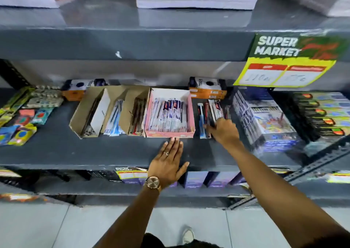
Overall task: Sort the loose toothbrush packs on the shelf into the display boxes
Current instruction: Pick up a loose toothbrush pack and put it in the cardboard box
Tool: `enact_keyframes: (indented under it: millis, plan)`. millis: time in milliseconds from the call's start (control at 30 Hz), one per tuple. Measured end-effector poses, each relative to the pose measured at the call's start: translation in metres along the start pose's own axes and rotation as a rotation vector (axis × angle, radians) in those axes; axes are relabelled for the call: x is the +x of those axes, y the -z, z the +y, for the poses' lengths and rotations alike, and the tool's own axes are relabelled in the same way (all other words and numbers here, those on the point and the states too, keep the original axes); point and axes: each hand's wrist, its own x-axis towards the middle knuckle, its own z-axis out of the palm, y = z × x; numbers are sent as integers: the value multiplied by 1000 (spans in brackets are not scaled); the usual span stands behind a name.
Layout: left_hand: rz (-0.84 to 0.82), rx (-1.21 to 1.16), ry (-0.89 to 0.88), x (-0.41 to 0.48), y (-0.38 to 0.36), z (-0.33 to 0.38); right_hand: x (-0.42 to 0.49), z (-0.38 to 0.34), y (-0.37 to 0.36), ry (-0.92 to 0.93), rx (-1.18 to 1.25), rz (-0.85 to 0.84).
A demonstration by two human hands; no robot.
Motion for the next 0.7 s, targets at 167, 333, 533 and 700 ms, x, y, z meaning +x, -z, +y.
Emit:
enact_keyframes:
  millis: [167,333,533,700]
  plan:
    - [22,50,-34,1,-2,-1,16,-14,5,-55,14,-81]
    - [55,18,-60,1,-3,-3,21,-17,4,-35,-19,-60]
    - [50,-105,-23,0,1,-2,6,-10,19,-163,74,37]
    - [204,-852,229,1,32,-1,-46,2,26,-129,922,-242]
